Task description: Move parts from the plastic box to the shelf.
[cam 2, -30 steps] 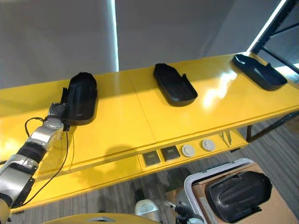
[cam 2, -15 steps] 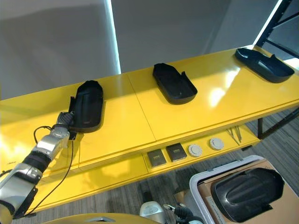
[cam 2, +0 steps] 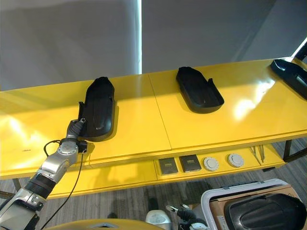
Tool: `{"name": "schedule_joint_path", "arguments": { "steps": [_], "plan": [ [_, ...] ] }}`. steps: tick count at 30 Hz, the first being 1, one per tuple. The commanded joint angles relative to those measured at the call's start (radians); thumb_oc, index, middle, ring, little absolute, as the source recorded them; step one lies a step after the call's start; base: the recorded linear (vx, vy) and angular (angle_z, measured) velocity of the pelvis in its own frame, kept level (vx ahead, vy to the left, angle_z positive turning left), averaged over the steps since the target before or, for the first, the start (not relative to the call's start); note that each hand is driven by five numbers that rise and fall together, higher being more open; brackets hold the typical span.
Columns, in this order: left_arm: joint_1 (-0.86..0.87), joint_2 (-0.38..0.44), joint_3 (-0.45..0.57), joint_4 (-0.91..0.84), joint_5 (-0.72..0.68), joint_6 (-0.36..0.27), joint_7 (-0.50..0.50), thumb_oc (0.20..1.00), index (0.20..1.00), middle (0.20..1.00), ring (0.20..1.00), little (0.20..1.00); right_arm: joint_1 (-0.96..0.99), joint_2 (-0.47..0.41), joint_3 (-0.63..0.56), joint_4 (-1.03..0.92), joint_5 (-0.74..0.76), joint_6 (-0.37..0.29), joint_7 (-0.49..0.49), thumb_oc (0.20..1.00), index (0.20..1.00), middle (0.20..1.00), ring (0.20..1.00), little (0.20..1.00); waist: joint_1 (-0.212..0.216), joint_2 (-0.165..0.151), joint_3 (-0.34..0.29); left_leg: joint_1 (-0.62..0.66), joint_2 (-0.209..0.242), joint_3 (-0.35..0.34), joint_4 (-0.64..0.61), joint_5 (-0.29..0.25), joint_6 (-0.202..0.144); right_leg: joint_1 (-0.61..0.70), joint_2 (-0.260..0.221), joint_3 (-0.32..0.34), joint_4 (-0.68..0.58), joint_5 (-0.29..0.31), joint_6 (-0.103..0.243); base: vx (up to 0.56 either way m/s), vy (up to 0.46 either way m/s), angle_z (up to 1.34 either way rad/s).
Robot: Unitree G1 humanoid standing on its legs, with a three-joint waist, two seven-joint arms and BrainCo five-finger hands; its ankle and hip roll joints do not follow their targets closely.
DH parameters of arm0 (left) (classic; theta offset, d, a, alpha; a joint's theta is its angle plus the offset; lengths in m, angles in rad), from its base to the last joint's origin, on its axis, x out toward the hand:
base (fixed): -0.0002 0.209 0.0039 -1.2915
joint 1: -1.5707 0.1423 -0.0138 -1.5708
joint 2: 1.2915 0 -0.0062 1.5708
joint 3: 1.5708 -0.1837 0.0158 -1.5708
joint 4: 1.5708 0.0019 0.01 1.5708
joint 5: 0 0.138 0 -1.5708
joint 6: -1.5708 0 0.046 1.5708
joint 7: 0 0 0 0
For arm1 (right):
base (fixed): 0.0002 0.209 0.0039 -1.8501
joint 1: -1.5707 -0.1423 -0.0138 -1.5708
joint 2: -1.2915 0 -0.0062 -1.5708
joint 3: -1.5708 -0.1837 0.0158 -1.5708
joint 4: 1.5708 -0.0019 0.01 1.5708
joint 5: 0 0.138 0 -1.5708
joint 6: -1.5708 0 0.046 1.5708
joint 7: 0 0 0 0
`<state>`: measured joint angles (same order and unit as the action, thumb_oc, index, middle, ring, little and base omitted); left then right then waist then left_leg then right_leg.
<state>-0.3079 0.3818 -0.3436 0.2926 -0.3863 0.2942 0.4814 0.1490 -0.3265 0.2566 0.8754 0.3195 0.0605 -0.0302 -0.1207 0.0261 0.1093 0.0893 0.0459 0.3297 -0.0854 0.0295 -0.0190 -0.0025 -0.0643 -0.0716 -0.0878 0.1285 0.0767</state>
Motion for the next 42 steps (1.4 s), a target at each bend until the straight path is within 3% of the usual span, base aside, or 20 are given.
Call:
{"name": "schedule_joint_path", "arguments": {
  "steps": [1, 3, 4, 5, 17, 22, 28, 29, 30, 33, 37, 41, 42],
  "plan": [
    [0.057, -0.026, -0.015, 0.141, 0.011, 0.046, -0.003, 0.200, 0.200, 0.200, 0.200, 0.200, -0.019, 0.008, 0.027, -0.018, 0.032, 0.001, -0.012, 1.000, 1.000, 1.000, 1.000, 1.000, -0.016, -0.020, 0.017, -0.029, 0.075, -0.037, 0.036, -0.001, -0.031, 0.001, -0.018, -0.010, 0.028, -0.056, 0.069, 0.00, 0.000, 0.00],
    [0.053, -0.024, -0.019, 0.163, 0.025, 0.046, 0.003, 0.200, 0.200, 0.200, 0.200, 0.200, -0.019, 0.007, 0.029, -0.022, 0.031, 0.006, -0.013, 1.000, 1.000, 1.000, 1.000, 1.000, -0.019, -0.020, 0.014, -0.026, 0.076, -0.033, 0.033, 0.000, -0.031, 0.003, -0.018, -0.010, 0.026, -0.056, 0.070, 0.00, 0.000, 0.00],
    [0.049, -0.022, -0.019, 0.176, 0.032, 0.051, -0.001, 0.360, 0.360, 0.360, 0.360, 0.360, -0.016, 0.006, 0.033, -0.024, 0.029, 0.008, -0.018, 1.000, 1.000, 1.000, 1.000, 1.000, -0.021, -0.019, 0.013, -0.025, 0.076, -0.031, 0.033, 0.000, -0.032, 0.003, -0.018, -0.009, 0.026, -0.056, 0.071, 0.00, 0.000, 0.00],
    [0.046, -0.022, -0.019, 0.184, 0.044, 0.052, -0.002, 1.000, 1.000, 1.000, 1.000, 1.000, -0.016, 0.005, 0.033, -0.027, 0.027, 0.010, -0.020, 1.000, 1.000, 1.000, 1.000, 1.000, -0.022, -0.018, 0.013, -0.024, 0.077, -0.030, 0.033, 0.000, -0.032, 0.002, -0.018, -0.007, 0.026, -0.056, 0.071, 0.00, 0.000, 0.00],
    [0.030, -0.005, -0.019, 0.161, 0.073, 0.066, -0.025, 1.000, 1.000, 1.000, 1.000, 1.000, -0.014, -0.012, 0.024, -0.034, 0.006, 0.009, -0.010, 1.000, 1.000, 1.000, 1.000, 1.000, -0.028, -0.008, 0.014, -0.006, 0.074, -0.027, 0.036, -0.007, -0.033, 0.021, -0.022, -0.004, 0.016, -0.057, 0.071, 0.00, 0.005, 0.00],
    [0.059, 0.067, 0.037, 0.026, 0.105, 0.048, -0.013, 1.000, 1.000, 1.000, 1.000, 1.000, -0.017, -0.017, 0.009, -0.030, 0.004, 0.001, -0.011, 1.000, 1.000, 1.000, 1.000, 1.000, -0.006, 0.000, 0.013, 0.001, 0.069, -0.040, 0.030, -0.008, -0.035, 0.034, -0.028, -0.020, 0.008, -0.057, 0.071, 0.00, 0.018, 0.01],
    [0.150, 0.167, 0.184, -0.168, 0.113, 0.018, -0.082, 1.000, 1.000, 1.000, 1.000, 1.000, -0.020, -0.011, -0.018, -0.031, 0.016, -0.011, -0.022, 1.000, 1.000, 1.000, 1.000, 1.000, 0.044, 0.003, 0.008, 0.001, 0.062, -0.069, 0.033, -0.010, -0.036, 0.054, -0.039, -0.053, 0.003, -0.059, 0.071, -0.01, 0.024, 0.12],
    [0.177, 0.178, 0.221, -0.213, 0.110, -0.010, -0.095, 1.000, 1.000, 1.000, 1.000, 1.000, -0.022, -0.008, -0.023, -0.037, 0.018, -0.014, -0.026, 1.000, 1.000, 1.000, 1.000, 1.000, 0.058, 0.003, 0.005, 0.000, 0.060, -0.078, 0.031, -0.009, -0.036, 0.057, -0.042, -0.061, 0.002, -0.058, 0.072, -0.03, 0.061, 0.27],
    [0.204, 0.193, 0.270, -0.279, 0.104, -0.115, -0.147, 1.000, 1.000, 1.000, 1.000, 1.000, -0.023, -0.004, -0.024, -0.060, 0.016, 0.000, -0.036, 1.000, 1.000, 1.000, 1.000, 1.000, 0.072, -0.002, 0.000, 0.003, 0.058, -0.086, 0.029, -0.011, -0.036, 0.063, -0.046, -0.069, 0.001, -0.058, 0.074, -0.02, 0.058, 0.15],
    [0.211, 0.198, 0.300, -0.393, 0.027, -0.256, -0.292, 1.000, 1.000, 1.000, 1.000, 1.000, -0.022, 0.001, -0.027, -0.063, 0.004, -0.007, -0.040, 1.000, 1.000, 1.000, 1.000, 1.000, 0.084, -0.008, -0.004, 0.006, 0.057, -0.089, 0.023, -0.013, -0.034, 0.065, -0.049, -0.074, 0.001, -0.057, 0.076, -0.01, 0.028, 0.20],
    [0.222, 0.162, 0.278, -0.537, -0.192, -0.281, -0.567, 1.000, 1.000, 1.000, 1.000, 1.000, -0.027, 0.014, -0.037, -0.043, 0.002, -0.030, -0.048, 1.000, 1.000, 1.000, 1.000, 1.000, 0.097, -0.011, -0.004, 0.008, 0.055, -0.095, 0.017, -0.013, -0.034, 0.065, -0.051, -0.079, 0.001, -0.051, 0.080, 0.00, 0.004, 0.02],
    [0.232, 0.130, 0.191, -0.607, -0.343, -0.246, -0.807, 1.000, 1.000, 1.000, 1.000, 1.000, -0.035, 0.012, -0.042, -0.023, -0.010, -0.035, -0.042, 1.000, 1.000, 1.000, 1.000, 1.000, 0.094, -0.012, -0.006, 0.009, 0.053, -0.091, 0.015, -0.013, -0.032, 0.061, -0.051, -0.075, 0.001, -0.045, 0.085, 0.00, 0.000, 0.00],
    [0.229, 0.131, 0.169, -0.613, -0.373, -0.242, -0.844, 0.539, 0.539, 0.539, 0.539, 0.539, -0.037, 0.010, -0.040, -0.017, -0.012, -0.036, -0.040, 1.000, 1.000, 1.000, 1.000, 1.000, 0.091, -0.012, -0.007, 0.009, 0.053, -0.089, 0.014, -0.013, -0.031, 0.058, -0.051, -0.071, 0.001, -0.042, 0.086, -0.01, 0.021, -0.04]
  ]
}}
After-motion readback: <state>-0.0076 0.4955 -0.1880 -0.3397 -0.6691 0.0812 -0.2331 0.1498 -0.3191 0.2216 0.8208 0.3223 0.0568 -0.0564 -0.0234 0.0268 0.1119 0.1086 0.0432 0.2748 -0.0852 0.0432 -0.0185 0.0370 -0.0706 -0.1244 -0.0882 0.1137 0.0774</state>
